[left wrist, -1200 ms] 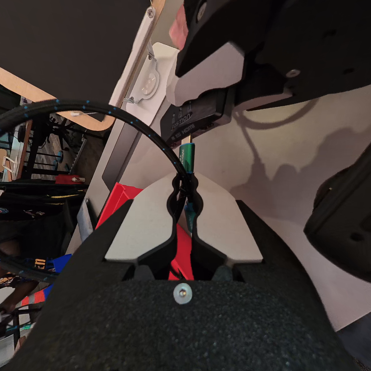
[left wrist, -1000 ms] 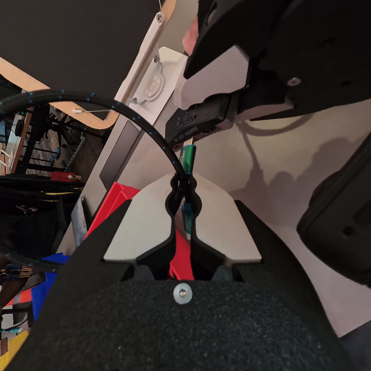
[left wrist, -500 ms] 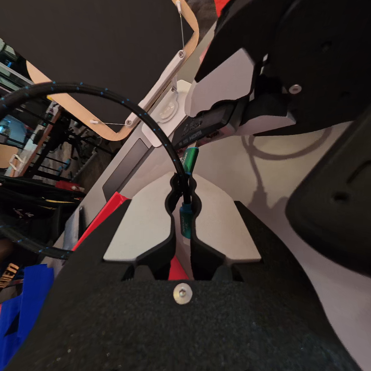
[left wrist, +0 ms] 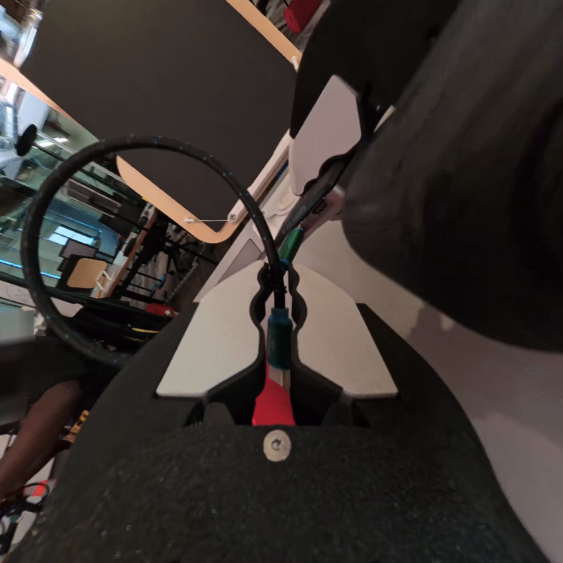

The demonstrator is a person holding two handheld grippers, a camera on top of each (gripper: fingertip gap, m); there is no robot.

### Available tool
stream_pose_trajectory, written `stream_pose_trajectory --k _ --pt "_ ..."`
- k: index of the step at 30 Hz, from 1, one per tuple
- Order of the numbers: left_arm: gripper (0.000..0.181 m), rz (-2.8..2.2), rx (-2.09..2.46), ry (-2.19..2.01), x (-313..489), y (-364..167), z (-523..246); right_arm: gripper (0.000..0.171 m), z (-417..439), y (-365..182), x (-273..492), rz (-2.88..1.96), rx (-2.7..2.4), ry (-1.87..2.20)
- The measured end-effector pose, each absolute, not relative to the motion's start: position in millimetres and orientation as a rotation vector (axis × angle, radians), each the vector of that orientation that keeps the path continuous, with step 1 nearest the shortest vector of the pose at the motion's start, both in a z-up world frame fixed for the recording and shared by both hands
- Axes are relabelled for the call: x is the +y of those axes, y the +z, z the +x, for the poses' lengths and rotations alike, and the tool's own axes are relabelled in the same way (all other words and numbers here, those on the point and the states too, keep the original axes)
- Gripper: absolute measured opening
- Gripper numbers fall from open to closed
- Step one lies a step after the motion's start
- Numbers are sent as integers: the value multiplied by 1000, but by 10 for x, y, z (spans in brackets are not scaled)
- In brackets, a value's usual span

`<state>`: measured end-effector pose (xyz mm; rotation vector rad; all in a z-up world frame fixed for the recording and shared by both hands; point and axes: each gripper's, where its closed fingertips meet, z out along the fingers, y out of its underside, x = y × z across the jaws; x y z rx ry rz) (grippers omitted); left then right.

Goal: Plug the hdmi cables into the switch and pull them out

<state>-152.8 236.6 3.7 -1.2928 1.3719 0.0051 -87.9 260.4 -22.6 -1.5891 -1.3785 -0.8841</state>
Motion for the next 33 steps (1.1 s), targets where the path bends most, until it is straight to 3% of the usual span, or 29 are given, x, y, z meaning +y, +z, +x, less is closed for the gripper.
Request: stream_pose_trajectory --k 5,11,22,33 --pt "12 -1317 1356 -3 2367 56 -1563 24 -934 -255 2629 -1602 -1354 -804" --pt "20 -1452 1351 -328 2259 135 -1563 24 -955 -282 2638 -1614 -1346 -769" --pt "29 -1468 1198 -690 2096 641 -1726 24 -785 -74 2622 -1607 -1267 -798" --pt "36 -1523 1157 -786 2156 548 -1704 24 -762 25 2607 -1584 -1236 -816"
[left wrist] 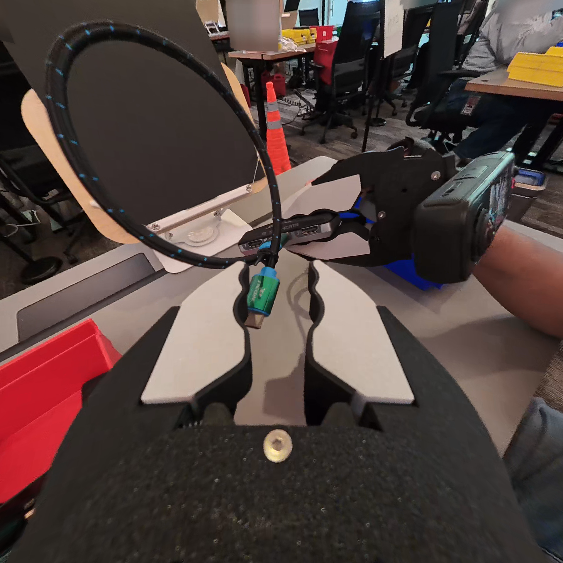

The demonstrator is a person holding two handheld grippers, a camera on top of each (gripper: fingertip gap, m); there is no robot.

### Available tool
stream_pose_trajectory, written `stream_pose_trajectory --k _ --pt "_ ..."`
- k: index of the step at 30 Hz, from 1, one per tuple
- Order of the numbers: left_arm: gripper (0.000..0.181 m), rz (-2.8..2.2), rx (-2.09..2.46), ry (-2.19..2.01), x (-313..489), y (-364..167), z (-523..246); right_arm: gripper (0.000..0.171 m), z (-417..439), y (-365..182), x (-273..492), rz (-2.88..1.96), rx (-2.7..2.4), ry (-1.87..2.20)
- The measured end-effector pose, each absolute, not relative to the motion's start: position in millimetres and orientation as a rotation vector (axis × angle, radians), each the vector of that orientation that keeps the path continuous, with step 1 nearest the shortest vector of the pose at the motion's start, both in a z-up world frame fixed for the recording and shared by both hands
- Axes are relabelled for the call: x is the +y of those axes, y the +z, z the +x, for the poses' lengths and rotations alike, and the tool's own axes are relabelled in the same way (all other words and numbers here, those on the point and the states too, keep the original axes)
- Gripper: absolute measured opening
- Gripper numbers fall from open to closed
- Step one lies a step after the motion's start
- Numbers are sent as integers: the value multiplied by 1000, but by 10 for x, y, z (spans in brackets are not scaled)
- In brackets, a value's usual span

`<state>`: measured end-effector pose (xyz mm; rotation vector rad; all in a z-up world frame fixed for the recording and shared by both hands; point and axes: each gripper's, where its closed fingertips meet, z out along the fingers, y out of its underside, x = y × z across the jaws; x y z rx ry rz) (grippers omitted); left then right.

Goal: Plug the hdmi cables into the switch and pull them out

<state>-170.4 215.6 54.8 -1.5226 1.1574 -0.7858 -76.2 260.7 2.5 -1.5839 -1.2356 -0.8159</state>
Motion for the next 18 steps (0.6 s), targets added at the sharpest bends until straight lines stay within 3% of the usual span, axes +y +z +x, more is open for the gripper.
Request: stream_pose_trajectory --k 9,14,18 --pt "42 -1513 1042 -771 2306 724 -1888 24 -639 85 2625 -1600 -1189 -821" --pt "64 -1588 1137 -844 2252 464 -1718 24 -731 93 2604 -1568 -1208 -819" --pt "51 -1580 1145 -931 2221 417 -1636 24 -857 72 2565 -1532 -1245 -815"
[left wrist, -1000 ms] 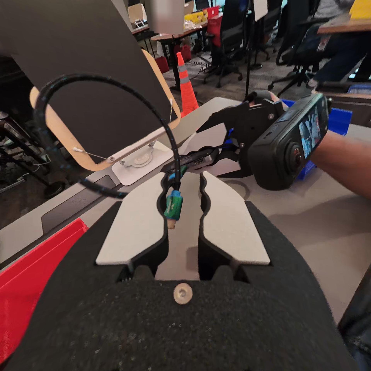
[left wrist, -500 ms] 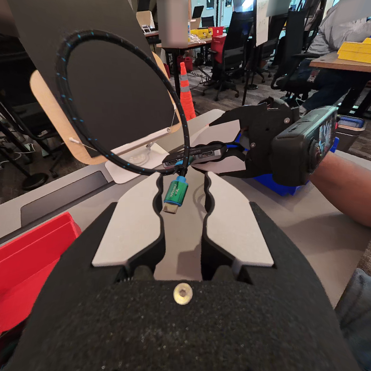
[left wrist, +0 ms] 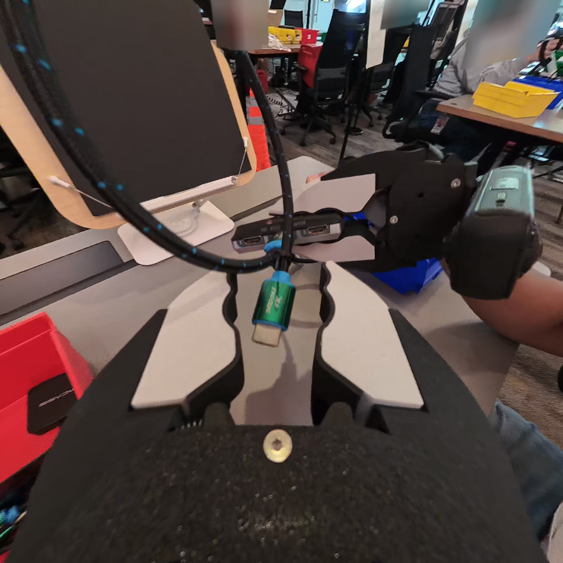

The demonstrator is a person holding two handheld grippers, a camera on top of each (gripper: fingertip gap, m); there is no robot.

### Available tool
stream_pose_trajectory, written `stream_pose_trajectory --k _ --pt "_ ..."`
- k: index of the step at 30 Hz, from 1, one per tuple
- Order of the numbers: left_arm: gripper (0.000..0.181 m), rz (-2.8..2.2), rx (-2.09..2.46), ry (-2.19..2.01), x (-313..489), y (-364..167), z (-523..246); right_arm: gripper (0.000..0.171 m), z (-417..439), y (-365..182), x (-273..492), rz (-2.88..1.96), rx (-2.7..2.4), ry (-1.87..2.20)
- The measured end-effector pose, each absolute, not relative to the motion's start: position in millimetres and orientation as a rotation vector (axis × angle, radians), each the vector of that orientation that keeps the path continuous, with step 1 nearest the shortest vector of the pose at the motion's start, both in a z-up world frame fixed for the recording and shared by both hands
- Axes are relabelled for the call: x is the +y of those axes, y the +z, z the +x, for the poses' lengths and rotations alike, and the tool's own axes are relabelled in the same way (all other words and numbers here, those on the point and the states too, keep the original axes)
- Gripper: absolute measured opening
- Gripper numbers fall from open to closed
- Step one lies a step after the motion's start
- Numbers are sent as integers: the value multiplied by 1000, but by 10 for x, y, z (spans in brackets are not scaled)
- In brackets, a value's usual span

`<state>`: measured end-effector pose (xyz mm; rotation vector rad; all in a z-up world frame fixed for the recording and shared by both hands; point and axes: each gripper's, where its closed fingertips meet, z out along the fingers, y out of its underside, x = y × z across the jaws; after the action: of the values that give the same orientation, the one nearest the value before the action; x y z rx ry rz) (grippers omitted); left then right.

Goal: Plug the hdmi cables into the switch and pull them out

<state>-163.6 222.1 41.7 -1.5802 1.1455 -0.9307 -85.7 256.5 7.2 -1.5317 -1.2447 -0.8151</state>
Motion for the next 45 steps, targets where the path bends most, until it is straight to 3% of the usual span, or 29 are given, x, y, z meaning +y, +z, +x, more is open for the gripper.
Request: stream_pose_trajectory --k 3,6,21,45 --pt "43 -1600 1154 -988 2219 368 -1621 24 -978 67 2534 -1489 -1271 -815" --pt "20 -1609 1167 -1047 2185 339 -1620 24 -1048 55 2512 -1469 -1289 -828" --pt "19 -1470 1053 -857 2163 412 -1579 24 -1033 154 2489 -1418 -1246 -853" --pt "20 -1403 906 -959 2182 511 -1567 23 -1146 163 2467 -1448 -1215 -733"
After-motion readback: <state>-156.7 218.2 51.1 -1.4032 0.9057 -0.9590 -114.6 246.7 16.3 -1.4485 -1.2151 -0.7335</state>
